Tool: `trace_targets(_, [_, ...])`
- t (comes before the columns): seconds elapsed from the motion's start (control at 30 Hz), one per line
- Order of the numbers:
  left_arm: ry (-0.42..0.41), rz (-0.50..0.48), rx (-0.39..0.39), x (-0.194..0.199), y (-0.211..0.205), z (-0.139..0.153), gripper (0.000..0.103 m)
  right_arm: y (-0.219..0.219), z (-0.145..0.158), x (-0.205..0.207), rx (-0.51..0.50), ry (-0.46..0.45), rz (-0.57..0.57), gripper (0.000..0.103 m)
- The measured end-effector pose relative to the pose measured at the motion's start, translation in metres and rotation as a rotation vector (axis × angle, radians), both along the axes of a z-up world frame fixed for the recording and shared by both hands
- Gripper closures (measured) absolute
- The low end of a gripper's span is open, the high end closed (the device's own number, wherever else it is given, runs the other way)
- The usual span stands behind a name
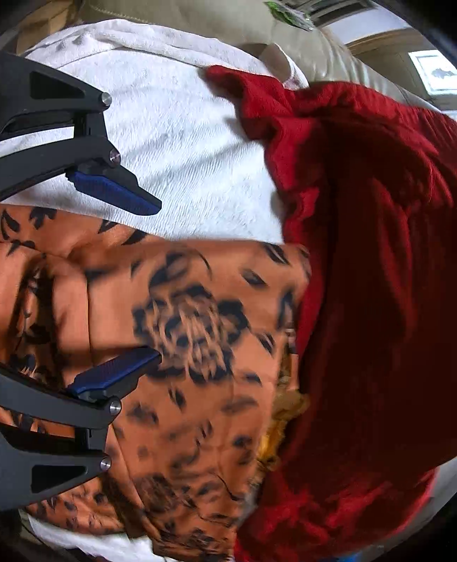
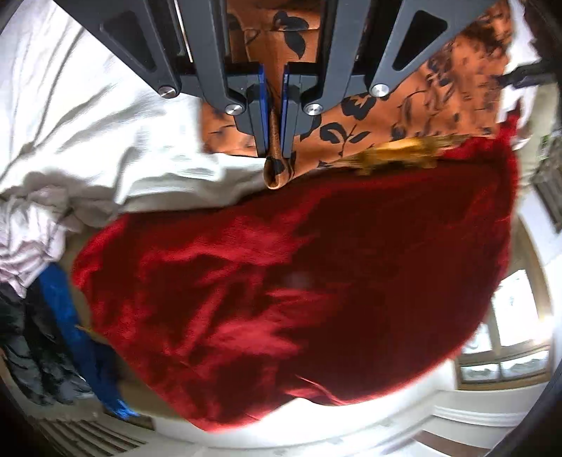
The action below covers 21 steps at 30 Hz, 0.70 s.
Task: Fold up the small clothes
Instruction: 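Grasp the blouse side edge with the right tool and fold it over the body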
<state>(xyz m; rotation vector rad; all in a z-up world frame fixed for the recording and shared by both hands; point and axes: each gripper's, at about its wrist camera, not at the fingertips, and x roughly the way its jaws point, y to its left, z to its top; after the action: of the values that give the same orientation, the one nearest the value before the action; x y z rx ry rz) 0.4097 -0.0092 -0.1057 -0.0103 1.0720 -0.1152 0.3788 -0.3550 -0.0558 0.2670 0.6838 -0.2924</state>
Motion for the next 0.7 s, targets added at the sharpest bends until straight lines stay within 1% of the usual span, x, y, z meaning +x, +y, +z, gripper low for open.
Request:
trace_targets(0.03, [0.013,-0.009,0.016,0.001,-0.004,-0.006,0.025,-0.01,-0.011,0.005,0.034,0.037,-0.016,0.097])
trace_targets(0.07, [0.026,-0.014,0.031,0.002,-0.007,-0.01,0.025,-0.024,-0.031,0.014,0.111,0.109,-0.021,0.097])
trace_targets(0.1, [0.025,-0.013,0.039,0.002,-0.01,-0.011,0.025,-0.032,-0.043,0.018,0.167,0.149,-0.029,0.096])
trace_targets(0.13, [0.021,-0.012,0.038,0.0,-0.009,-0.009,0.025,-0.04,-0.049,0.018,0.221,0.155,-0.045,0.096])
trace_targets(0.2, [0.004,0.001,0.03,-0.003,-0.009,0.0,0.025,-0.045,-0.042,0.016,0.261,0.13,-0.048,0.096])
trace_targets(0.27, [-0.038,0.025,0.019,-0.007,-0.007,0.012,0.025,-0.044,-0.024,0.011,0.263,0.098,-0.035,0.096])
trace_targets(0.33, [-0.092,0.019,-0.015,-0.012,-0.01,0.026,0.025,-0.036,-0.002,0.0,0.242,0.023,-0.014,0.095])
trace_targets(0.4, [-0.13,0.003,-0.043,-0.013,-0.016,0.036,0.025,-0.021,0.014,-0.009,0.176,-0.047,0.017,0.095])
trace_targets(0.43, [-0.142,0.002,-0.047,-0.011,-0.022,0.039,0.025,-0.013,0.017,-0.009,0.134,-0.055,0.033,0.095])
trace_targets(0.47, [-0.15,0.001,-0.048,-0.009,-0.026,0.04,0.025,-0.002,0.02,-0.006,0.065,-0.046,0.055,0.095])
trace_targets(0.5, [-0.156,-0.002,-0.045,-0.007,-0.031,0.041,0.025,0.005,0.021,-0.004,0.021,-0.024,0.061,0.095])
trace_targets(0.53, [-0.153,-0.006,-0.037,0.002,-0.029,0.04,0.025,0.007,0.019,-0.002,-0.002,0.004,0.049,0.095])
trace_targets(0.57, [-0.14,-0.006,-0.027,0.006,-0.032,0.038,0.025,0.005,0.017,-0.002,0.011,0.014,0.041,0.095])
trace_targets(0.6, [-0.121,-0.005,-0.022,0.011,-0.033,0.035,0.024,-0.002,0.013,-0.001,0.05,0.019,0.035,0.095])
trace_targets(0.63, [-0.109,-0.003,-0.022,0.018,-0.029,0.026,0.025,-0.012,0.007,-0.001,0.104,0.022,0.024,0.095])
trace_targets(0.7, [-0.094,0.004,-0.015,0.016,-0.03,0.017,0.025,-0.04,-0.003,-0.004,0.216,0.031,-0.034,0.095])
